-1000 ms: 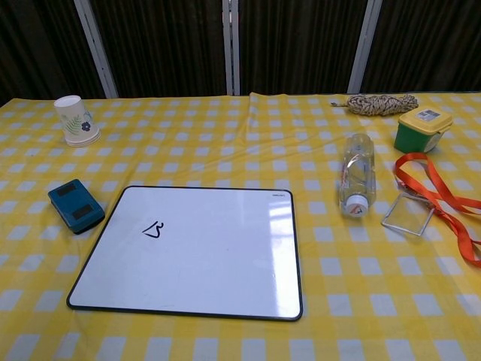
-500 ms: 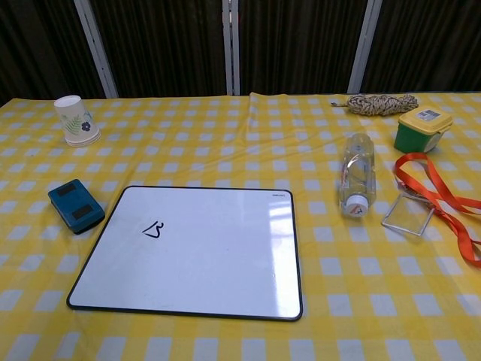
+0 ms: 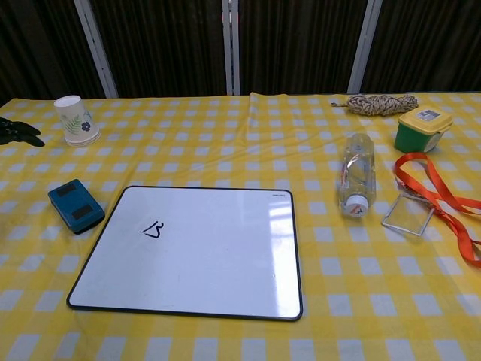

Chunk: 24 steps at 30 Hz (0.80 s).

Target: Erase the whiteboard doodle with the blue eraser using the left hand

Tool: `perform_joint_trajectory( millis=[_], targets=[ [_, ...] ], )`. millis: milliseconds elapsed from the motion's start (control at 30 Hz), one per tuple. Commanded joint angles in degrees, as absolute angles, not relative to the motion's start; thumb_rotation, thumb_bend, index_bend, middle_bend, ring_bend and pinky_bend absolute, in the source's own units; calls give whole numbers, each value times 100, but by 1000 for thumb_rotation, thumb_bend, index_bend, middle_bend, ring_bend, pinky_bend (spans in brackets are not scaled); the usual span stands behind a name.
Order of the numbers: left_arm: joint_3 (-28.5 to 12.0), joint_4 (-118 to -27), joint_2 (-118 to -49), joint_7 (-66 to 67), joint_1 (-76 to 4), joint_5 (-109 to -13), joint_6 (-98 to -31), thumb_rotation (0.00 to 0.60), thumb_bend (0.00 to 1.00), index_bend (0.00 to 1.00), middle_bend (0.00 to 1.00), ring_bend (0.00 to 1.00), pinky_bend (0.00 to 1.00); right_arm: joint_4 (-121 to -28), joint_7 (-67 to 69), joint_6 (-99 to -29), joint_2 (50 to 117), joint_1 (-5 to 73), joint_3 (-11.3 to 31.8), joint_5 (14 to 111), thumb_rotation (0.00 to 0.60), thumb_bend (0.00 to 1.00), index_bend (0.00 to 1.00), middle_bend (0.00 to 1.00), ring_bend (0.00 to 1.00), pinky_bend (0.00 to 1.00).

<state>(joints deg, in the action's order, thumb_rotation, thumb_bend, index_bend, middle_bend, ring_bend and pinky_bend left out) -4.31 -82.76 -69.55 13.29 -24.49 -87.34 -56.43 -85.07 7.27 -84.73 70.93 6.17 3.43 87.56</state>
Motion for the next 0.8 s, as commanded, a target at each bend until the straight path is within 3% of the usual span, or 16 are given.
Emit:
perform_joint_trajectory(
  millis=[33, 300, 800],
  targets=[
    [-496, -7957, -7100, 1412, -2814, -8619, -5207, 600, 234, 131, 0, 47, 106, -8480, 763, -8454, 7084, 626, 364, 8728, 600, 64, 1, 0, 0, 0],
    [-400, -7499, -7478, 1514, -3344, -8739, -4621, 600, 236, 122, 0, 49, 104, -8414, 837, -8368, 7084, 635, 414, 8586, 600, 64, 2, 0, 0, 0],
    [-169, -7127, -8040, 1514, -3694, -8834, -4554, 600, 252, 187, 38, 68, 117, -8335, 893, -8340, 7108, 638, 449, 8525, 600, 63, 1, 0, 0, 0]
  ],
)
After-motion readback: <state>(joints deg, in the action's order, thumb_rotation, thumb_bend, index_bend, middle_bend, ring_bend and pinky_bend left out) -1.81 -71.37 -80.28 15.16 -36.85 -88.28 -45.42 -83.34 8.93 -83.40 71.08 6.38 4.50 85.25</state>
